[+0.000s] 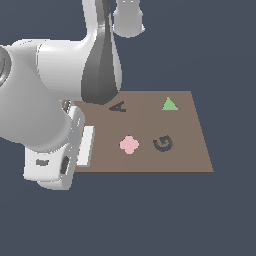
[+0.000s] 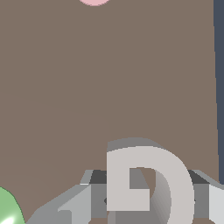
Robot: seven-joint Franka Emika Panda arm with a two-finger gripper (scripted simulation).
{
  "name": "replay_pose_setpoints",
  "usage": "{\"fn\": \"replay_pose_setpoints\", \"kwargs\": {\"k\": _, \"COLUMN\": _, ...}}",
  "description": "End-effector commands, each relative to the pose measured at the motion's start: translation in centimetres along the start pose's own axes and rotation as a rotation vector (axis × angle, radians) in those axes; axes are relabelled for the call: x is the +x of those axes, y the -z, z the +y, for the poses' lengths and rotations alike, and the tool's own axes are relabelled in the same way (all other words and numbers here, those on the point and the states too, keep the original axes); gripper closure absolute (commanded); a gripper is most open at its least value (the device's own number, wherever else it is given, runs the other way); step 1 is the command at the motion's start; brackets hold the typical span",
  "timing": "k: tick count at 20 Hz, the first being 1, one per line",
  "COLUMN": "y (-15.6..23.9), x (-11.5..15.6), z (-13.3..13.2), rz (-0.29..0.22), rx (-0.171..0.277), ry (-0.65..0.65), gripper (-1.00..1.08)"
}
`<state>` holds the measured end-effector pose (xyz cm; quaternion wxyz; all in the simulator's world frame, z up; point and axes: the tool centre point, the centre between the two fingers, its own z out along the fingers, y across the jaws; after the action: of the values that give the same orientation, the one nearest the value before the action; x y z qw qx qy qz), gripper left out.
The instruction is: Insert a designated object into the corresponding slot on a board.
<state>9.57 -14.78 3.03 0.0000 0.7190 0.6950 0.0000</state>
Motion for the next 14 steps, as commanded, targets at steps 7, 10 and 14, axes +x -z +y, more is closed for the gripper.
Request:
{"fn": "replay_pose_setpoints", "kwargs": {"k": 7, "y": -0.04, "x": -0.01, "z": 0.01, "rz": 0.000, "rx": 0.000, "ry": 0.000, "gripper": 1.08}}
{"fn": "replay_pose_setpoints", "kwargs": {"k": 10, "y": 0.40, "x": -0.01, "z": 0.03, "rz": 0.000, "rx": 0.000, "ry": 0.000, "gripper": 1.08}}
{"fn": "replay_pose_setpoints", "kwargs": {"k": 14, "y": 0.28, "x": 0.27, "z": 0.01, "rz": 0.000, "rx": 0.001, "ry": 0.004, "gripper": 1.08}}
